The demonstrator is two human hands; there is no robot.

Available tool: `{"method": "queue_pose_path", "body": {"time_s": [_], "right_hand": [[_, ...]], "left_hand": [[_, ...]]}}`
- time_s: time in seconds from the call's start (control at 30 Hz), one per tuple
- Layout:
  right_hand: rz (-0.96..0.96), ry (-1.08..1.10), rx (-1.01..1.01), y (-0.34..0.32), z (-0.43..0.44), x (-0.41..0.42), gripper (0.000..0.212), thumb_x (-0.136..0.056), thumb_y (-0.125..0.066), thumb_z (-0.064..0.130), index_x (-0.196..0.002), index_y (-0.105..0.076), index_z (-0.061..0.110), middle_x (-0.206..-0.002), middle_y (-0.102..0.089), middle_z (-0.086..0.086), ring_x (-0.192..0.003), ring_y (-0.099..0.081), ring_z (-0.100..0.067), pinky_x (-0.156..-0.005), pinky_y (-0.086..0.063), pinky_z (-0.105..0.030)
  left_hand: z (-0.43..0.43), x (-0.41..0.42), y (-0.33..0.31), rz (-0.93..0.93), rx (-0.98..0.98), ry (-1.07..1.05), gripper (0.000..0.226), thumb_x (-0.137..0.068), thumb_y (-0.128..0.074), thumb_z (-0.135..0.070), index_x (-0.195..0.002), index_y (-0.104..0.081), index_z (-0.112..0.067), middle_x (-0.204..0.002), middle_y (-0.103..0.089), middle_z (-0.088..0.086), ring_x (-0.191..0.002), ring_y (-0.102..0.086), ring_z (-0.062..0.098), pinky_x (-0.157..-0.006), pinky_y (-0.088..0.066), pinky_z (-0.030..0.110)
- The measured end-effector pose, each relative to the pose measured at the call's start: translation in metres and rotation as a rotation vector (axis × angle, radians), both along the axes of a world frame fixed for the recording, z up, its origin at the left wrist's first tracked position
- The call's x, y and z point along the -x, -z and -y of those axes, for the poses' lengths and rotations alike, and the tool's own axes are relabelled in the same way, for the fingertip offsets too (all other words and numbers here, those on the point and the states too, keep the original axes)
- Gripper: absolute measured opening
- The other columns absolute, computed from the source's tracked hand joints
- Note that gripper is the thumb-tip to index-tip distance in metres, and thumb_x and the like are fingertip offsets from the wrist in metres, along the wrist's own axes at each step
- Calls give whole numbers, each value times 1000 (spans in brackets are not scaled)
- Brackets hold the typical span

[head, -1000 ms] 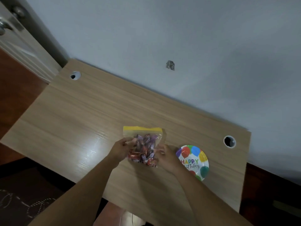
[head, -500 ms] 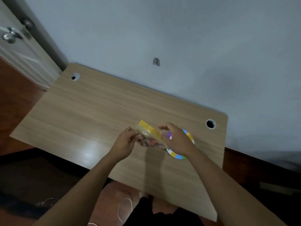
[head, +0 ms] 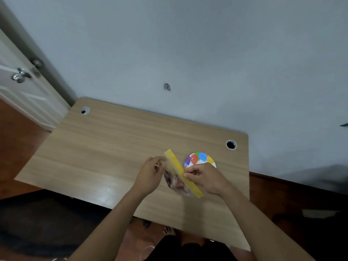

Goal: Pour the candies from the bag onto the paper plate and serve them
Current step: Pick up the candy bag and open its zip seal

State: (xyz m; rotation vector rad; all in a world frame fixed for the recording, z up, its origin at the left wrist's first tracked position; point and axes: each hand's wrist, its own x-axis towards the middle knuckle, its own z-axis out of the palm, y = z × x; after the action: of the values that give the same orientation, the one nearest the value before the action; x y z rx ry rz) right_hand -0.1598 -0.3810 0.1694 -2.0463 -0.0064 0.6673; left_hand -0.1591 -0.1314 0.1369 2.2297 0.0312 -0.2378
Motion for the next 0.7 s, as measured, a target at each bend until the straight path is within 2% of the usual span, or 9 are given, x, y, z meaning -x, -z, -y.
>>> {"method": "queue_pose_path", "body": {"time_s": [0.07, 0.1, 0.2, 0.27, 0.33, 0.43, 0.5, 0.6, 0.7], "right_hand": [[-31, 60, -43, -4, 4, 2, 15, -97, -79, 28, -105, -85, 17, -102, -86, -2, -96, -81, -15, -92, -61, -35], [-43, 92, -61, -6, 6, 3, 15, -97, -80, 27, -105, -86, 16, -103, -86, -5, -90, -78, -12, -88, -60, -32], [-57, 176, -90, -12, 13, 6, 15, -94, -83, 27, -103, -87, 16, -99, -84, -9, -77, -68, -4, -71, -53, -18], [-44, 222, -107, -14, 18, 7, 12, -92, -85, 27, -98, -88, 18, -91, -85, -6, -73, -69, -2, -72, -55, -19], [-28, 266, -128, -18, 21, 7, 10, -92, -85, 26, -95, -88, 17, -87, -85, -3, -72, -73, -3, -78, -57, -25], [10, 301, -150, -24, 22, 7, 11, -95, -82, 21, -96, -87, 12, -91, -86, -5, -73, -76, -4, -76, -58, -23], [41, 287, -162, -29, 20, 8, 12, -95, -81, 22, -96, -85, 10, -92, -85, -10, -75, -75, -9, -76, -57, -27], [23, 304, -247, -33, 20, 8, 21, -95, -82, 24, -101, -78, 4, -94, -84, -17, -76, -74, -13, -72, -56, -27], [9, 352, -302, -35, 22, 8, 32, -93, -85, 32, -104, -75, 3, -96, -84, -16, -72, -73, -11, -68, -55, -25]], "left_hand": [[12, 5, -7, -30, 25, -66, 43, -104, -65, -21, -146, -59, -17, -127, -56, 6, -88, -69, 8, -95, -60, 38], [19, 7, -10, -30, 23, -111, 43, -104, -66, -23, -146, -59, -17, -129, -55, 5, -87, -68, 5, -93, -60, 35], [41, 13, -31, -130, 98, -188, 25, -103, -65, -36, -115, -72, -15, -114, -75, 2, -86, -74, 10, -87, -61, 37], [55, 15, -46, -312, 309, -192, 33, -103, -65, -42, -104, -75, -10, -102, -82, 5, -97, -79, 24, -92, -66, 47], [66, 16, -61, -442, 462, -172, 40, -102, -66, -45, -106, -78, -8, -104, -84, 4, -105, -79, 26, -95, -66, 46], [77, 16, -73, -463, 583, -146, 46, -98, -71, -48, -109, -77, -3, -105, -85, 4, -103, -82, 21, -92, -68, 43], [83, 14, -79, -440, 622, -152, 50, -95, -78, -45, -106, -74, 4, -104, -84, 12, -99, -83, 24, -91, -69, 44], [85, 8, -82, -399, 689, -146, 38, -98, -77, -35, -92, -73, 3, -92, -80, 19, -86, -82, 26, -86, -69, 41], [83, 4, -80, -393, 755, -165, 33, -104, -70, -25, -99, -78, 6, -95, -79, 24, -90, -77, 27, -91, -68, 42]]}}
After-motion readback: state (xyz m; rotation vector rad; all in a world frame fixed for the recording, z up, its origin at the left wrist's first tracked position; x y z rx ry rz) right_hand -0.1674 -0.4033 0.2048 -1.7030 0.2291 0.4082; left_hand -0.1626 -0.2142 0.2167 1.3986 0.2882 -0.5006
